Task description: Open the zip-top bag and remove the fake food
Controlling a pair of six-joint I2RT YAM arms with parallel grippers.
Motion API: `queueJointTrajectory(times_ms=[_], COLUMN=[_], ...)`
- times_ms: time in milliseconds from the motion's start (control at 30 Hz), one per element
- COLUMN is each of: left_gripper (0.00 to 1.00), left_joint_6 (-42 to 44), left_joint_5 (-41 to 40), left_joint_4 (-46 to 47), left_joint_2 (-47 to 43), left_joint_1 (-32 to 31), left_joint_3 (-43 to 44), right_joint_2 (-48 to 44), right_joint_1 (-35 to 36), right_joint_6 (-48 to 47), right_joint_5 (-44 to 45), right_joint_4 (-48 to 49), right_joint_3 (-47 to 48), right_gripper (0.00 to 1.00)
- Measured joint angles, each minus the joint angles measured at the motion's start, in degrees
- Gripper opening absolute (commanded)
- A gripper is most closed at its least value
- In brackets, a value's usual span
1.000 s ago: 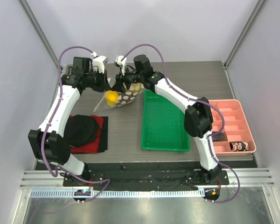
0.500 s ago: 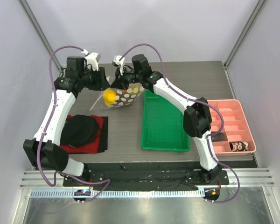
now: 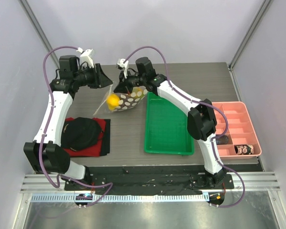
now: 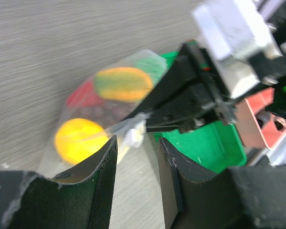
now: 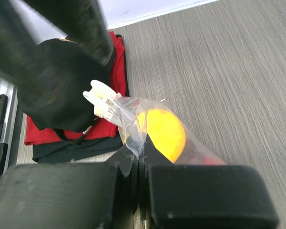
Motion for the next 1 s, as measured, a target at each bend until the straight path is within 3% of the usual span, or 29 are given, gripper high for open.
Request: queueJointTrajectory(times_ms=[200,367,733,833,1000], left_gripper=[0.40,0.34,0.31,0.27,0.09], left_joint_6=[0.79,2.69,2.78,2.69,2.71], left_joint_5=[3.87,3.10,1.77,1.86,1.90], left_joint_4=[0.70,0.74,0.55,0.81,0.92], left_joint_2=[0.20,0.22,3.76,4.70,5.18], left_joint_1=[-0.02,-0.07,-0.44,-0.81,-1.11], left_joint_3=[-0.22,-1.70,-0.17,0.81,1.38], right_joint_2=[-0.02,-0.02,-0.02,-0.02,-0.02], right_joint_1=[-0.11,-0.26,-0.35,-0.35,-0.35], right_joint_6=[1.46,2.25,4.04,4.44,4.66], right_joint_5=[-0.61,-0.74,-1.36,-1.51,-1.86], right_joint_4=[0.70,1.07,1.57,1.60,1.60], right_joint_3=[-0.11,-0.11,-0.11,-0.07,-0.07], right_gripper=[0.01,0.01,0.01,0.01,0.02])
